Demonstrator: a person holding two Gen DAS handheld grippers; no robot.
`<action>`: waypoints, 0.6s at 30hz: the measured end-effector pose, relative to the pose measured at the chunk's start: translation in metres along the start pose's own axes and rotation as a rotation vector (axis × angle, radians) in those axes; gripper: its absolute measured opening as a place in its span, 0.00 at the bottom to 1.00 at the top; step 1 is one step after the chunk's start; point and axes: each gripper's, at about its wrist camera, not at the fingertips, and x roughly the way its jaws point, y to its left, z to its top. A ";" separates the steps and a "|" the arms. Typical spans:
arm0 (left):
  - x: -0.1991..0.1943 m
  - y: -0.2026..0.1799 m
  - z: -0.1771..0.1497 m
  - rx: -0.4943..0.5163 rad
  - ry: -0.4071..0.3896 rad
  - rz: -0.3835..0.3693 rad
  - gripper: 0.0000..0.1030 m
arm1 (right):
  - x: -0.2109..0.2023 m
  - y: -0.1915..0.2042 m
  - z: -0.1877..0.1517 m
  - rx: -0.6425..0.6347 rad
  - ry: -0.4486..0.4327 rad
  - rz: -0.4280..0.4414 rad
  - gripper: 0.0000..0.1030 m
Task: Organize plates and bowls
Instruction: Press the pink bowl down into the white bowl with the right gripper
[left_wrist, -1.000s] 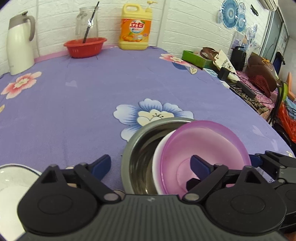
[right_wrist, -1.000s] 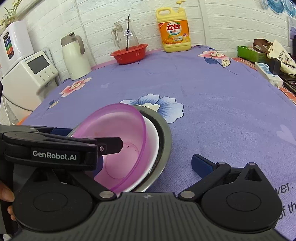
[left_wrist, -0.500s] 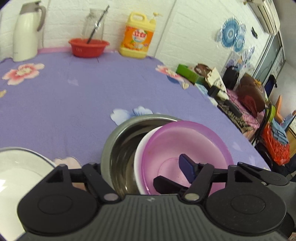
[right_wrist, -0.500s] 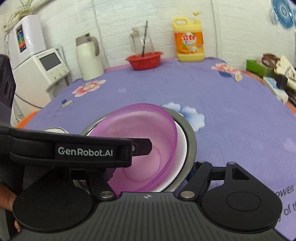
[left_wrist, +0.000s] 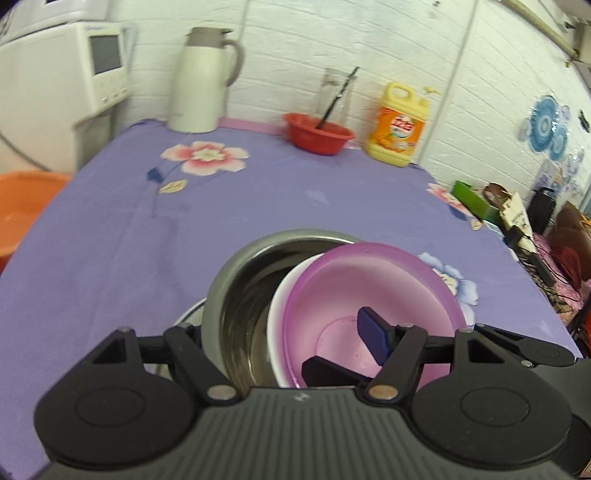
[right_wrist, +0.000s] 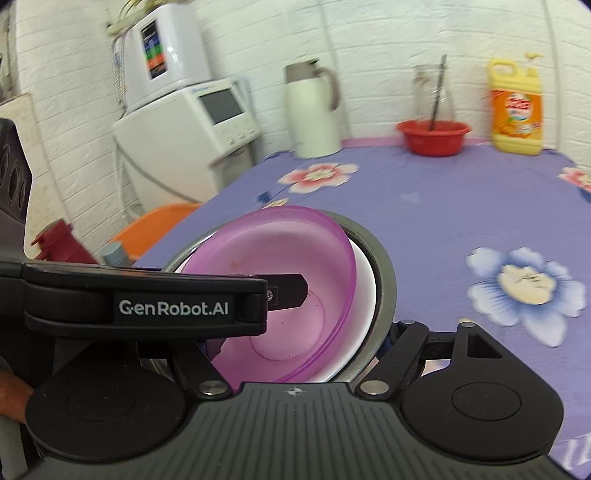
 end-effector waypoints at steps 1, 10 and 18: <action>0.000 0.006 -0.002 -0.011 0.003 0.004 0.68 | 0.004 0.004 -0.001 -0.003 0.012 0.012 1.00; 0.011 0.020 -0.014 -0.041 0.015 -0.031 0.67 | 0.022 0.010 -0.009 -0.013 0.079 -0.002 1.00; 0.010 0.029 -0.015 -0.106 0.005 -0.085 0.84 | 0.024 0.013 -0.008 -0.024 0.078 0.009 1.00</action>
